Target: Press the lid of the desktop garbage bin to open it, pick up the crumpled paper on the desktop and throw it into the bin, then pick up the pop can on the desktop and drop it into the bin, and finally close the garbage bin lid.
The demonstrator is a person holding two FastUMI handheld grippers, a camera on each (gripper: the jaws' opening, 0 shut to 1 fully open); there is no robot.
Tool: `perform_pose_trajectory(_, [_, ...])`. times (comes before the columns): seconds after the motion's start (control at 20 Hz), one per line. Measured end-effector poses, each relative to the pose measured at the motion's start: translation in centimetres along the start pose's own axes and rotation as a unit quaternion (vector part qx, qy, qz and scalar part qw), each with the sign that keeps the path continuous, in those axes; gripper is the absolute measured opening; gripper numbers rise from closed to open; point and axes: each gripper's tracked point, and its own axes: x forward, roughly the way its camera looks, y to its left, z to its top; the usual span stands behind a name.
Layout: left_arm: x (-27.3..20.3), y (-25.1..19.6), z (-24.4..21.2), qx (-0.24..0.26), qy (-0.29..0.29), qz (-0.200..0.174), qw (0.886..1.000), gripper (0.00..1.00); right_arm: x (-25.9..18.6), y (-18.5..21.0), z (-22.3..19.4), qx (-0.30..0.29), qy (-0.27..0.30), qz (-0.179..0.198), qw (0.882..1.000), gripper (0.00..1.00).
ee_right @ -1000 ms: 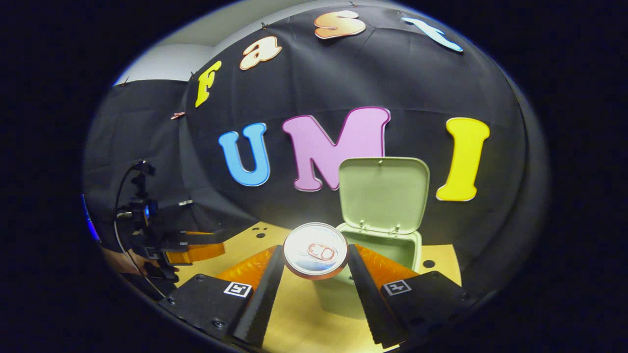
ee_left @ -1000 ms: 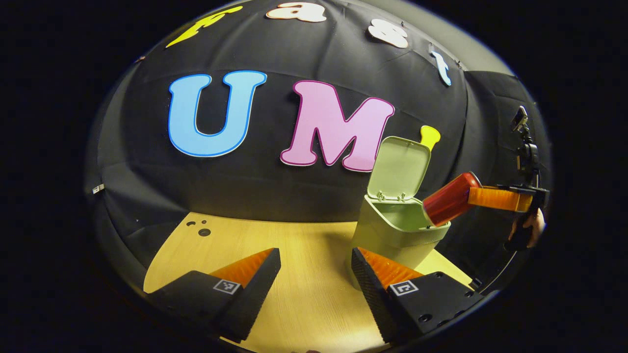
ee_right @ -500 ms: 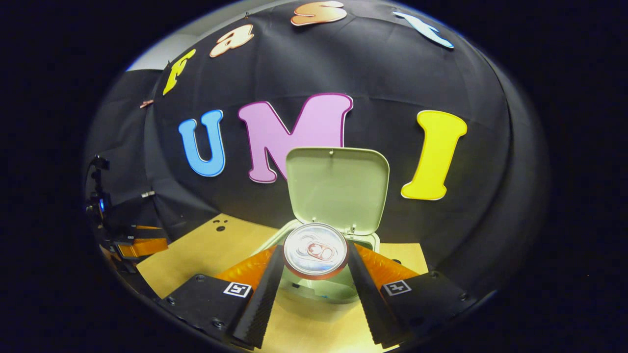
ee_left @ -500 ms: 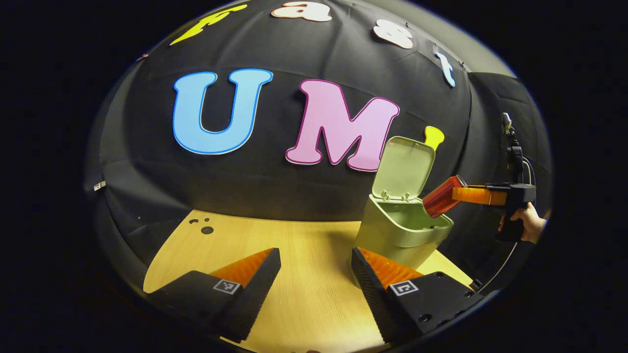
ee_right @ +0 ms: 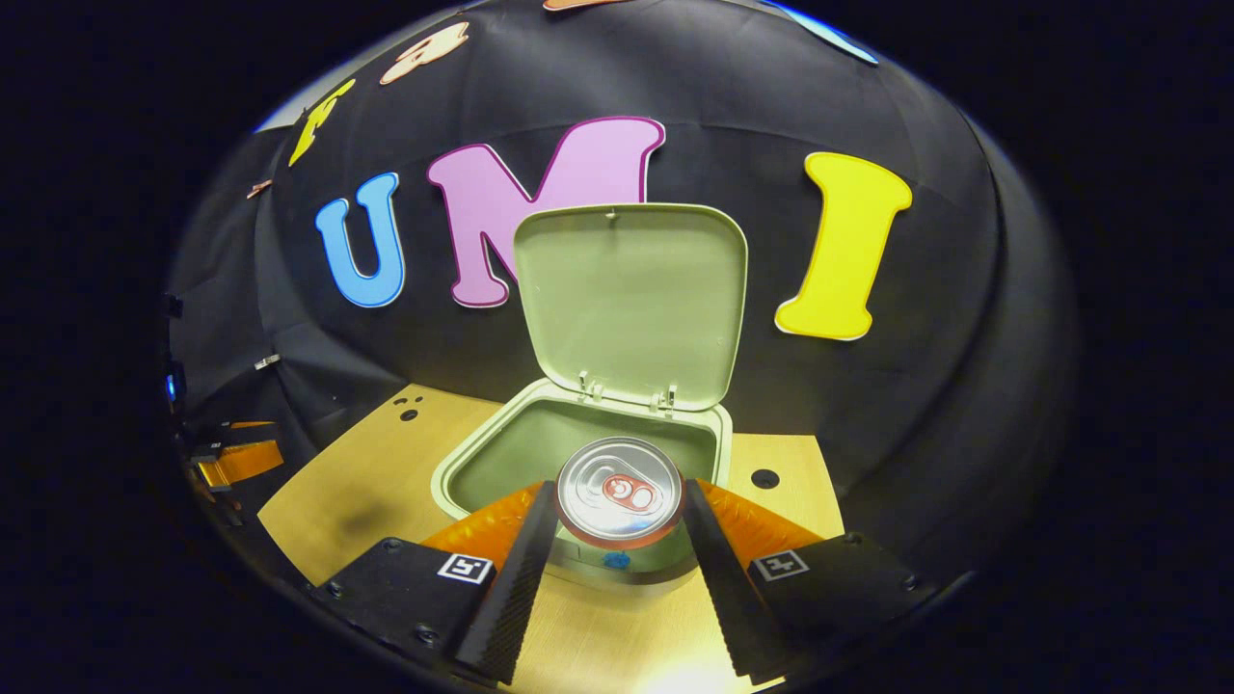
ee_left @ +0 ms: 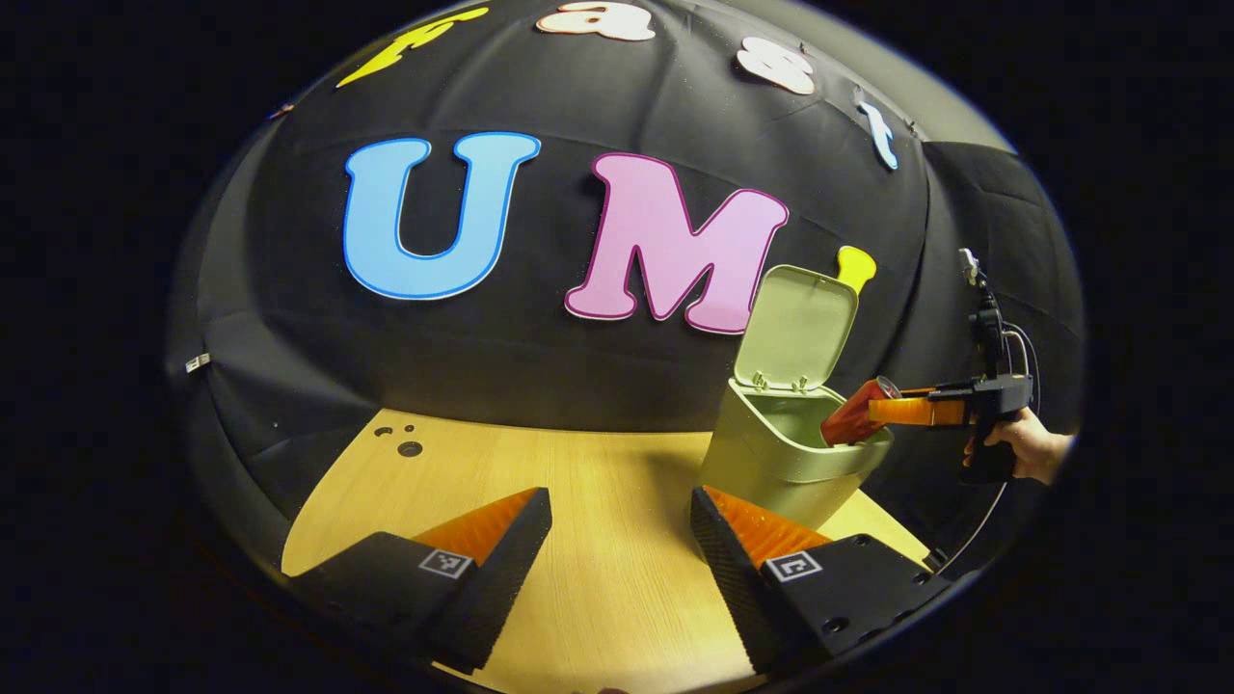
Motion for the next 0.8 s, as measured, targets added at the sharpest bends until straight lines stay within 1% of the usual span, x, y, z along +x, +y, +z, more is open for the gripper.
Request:
perform_pose_trajectory(0.2, [-0.3,0.3,-0.2,-0.005,0.002,0.005,1.0,0.95,0.5,-0.4,-0.9,0.0,0.013,-0.003,1.0,0.83])
perform_pose_trajectory(0.75, [-0.8,0.3,-0.4,-0.007,0.002,0.014,1.0,0.94,0.5,0.0,-1.7,-0.003,0.019,0.006,1.0,0.83])
perform_pose_trajectory(0.8, [-0.9,0.3,-0.5,-0.008,0.002,0.014,1.0,0.95,0.4,0.0,-1.6,-0.002,0.018,0.007,1.0,0.85])
